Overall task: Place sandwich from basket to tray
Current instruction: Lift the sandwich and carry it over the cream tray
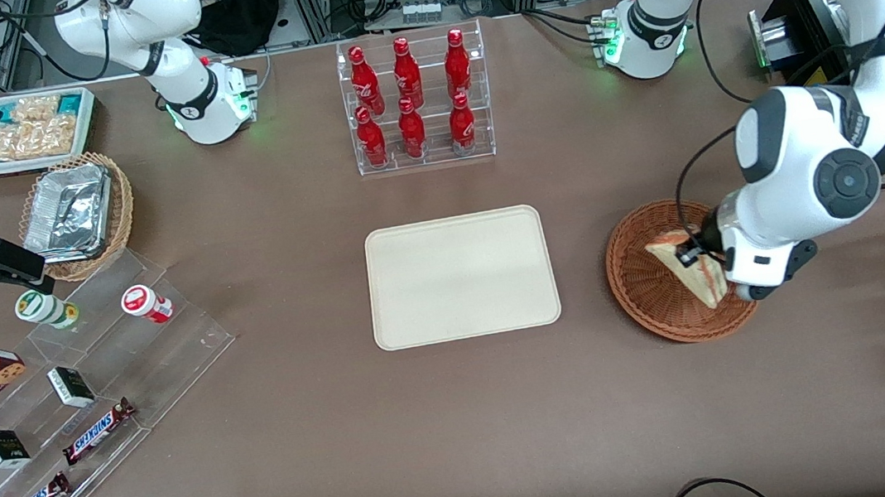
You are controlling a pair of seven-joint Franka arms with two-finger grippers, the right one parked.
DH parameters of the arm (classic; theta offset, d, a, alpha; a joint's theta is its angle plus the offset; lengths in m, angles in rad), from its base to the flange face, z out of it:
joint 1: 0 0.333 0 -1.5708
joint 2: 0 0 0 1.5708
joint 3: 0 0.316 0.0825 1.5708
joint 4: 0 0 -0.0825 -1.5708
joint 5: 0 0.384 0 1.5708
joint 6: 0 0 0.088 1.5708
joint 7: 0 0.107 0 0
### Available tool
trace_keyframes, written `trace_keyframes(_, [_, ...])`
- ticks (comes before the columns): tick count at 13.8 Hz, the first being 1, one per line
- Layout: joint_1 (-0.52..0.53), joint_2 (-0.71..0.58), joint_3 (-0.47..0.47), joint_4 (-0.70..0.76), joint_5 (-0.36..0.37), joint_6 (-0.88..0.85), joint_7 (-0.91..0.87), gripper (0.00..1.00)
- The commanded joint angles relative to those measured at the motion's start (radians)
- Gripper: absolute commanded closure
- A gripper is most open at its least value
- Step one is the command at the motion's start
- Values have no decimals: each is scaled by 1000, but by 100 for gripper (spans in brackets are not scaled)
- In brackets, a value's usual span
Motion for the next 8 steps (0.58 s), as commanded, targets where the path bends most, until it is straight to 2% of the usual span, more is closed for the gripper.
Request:
trace_keyframes(1, [-141,46,2,63,-2,-21,-17,89])
trace_keyframes(3, [-247,100,2,112,3,-16,-27,89])
trace_keyframes(8, [-396,256,2,255,2,-10,-44,87])
